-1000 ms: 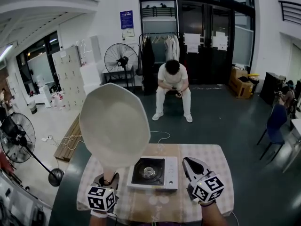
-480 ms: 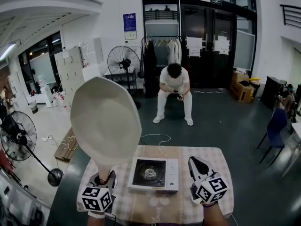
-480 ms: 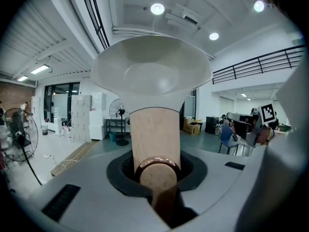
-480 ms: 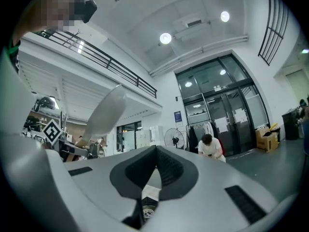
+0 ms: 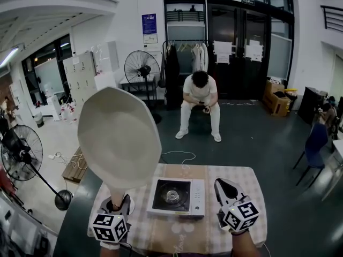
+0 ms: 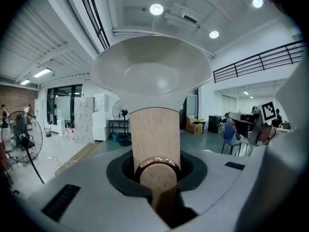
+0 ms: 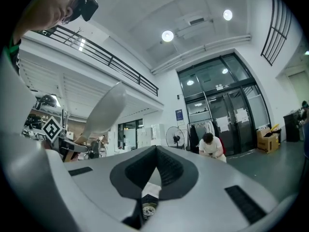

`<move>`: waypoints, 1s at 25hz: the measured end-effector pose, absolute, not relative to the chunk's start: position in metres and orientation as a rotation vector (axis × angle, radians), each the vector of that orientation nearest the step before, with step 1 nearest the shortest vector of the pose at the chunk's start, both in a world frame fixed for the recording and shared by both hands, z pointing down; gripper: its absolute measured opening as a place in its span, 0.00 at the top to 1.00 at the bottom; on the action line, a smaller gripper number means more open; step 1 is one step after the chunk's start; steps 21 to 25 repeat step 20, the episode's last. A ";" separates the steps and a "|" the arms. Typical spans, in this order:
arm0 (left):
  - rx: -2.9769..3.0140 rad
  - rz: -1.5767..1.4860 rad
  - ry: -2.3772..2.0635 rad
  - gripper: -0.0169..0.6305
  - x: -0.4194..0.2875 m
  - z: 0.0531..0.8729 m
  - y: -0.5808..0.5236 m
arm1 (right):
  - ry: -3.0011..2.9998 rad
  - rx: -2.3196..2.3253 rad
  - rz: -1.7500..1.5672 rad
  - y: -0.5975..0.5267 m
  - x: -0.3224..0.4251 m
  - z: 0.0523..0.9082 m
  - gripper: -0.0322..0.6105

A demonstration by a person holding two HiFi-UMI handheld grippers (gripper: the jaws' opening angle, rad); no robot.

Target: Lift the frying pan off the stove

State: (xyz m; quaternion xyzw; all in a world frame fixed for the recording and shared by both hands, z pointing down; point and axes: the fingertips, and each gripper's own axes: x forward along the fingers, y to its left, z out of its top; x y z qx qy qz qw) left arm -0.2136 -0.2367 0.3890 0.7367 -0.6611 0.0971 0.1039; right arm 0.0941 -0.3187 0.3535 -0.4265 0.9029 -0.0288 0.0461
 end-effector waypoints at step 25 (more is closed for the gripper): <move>2.186 0.270 -1.947 0.81 -0.217 0.377 -0.233 | 2.788 -1.247 -0.103 -0.314 0.076 0.351 0.94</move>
